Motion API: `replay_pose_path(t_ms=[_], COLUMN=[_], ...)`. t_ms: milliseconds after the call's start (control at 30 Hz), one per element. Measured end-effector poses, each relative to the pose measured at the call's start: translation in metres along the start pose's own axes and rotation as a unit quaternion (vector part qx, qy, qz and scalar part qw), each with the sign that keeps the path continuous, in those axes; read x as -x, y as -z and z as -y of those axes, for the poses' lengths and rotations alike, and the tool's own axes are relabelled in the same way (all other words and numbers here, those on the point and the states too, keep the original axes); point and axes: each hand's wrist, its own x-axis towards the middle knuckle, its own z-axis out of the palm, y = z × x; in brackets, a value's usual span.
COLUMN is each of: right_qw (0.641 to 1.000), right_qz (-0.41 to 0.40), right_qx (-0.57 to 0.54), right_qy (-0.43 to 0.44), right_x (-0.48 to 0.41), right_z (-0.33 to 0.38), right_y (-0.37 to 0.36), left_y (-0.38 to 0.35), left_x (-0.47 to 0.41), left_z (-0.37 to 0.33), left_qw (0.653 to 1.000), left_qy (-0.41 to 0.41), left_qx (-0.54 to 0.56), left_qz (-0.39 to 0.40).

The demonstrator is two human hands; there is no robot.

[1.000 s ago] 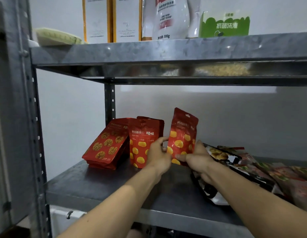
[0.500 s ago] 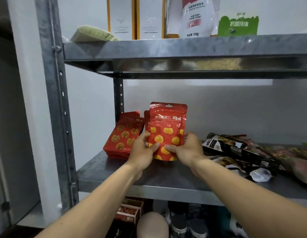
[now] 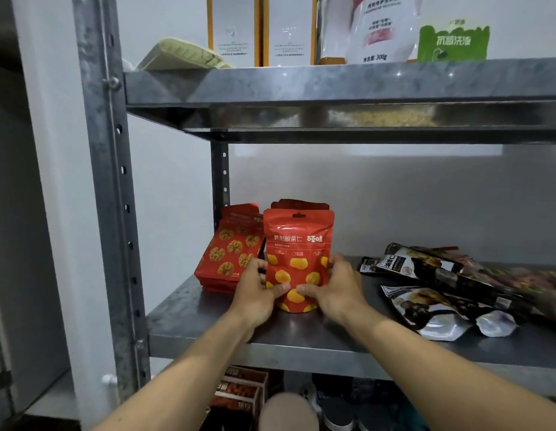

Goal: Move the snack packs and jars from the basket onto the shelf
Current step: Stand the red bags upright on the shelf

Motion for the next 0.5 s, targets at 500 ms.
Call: replay_pose_path(t_ms=[500], right_qw=[0.999], right_qz=[0.020], right_qx=[0.046], right_qy=[0.017], right_x=[0.010], right_z=[0.004], right_y=[0.011], left_y=[0.000], left_x=[0.003], left_z=[-0.001], left_qw=[0.999], left_qy=[-0.006], left_qx=[-0.053], left_qz=[-0.009])
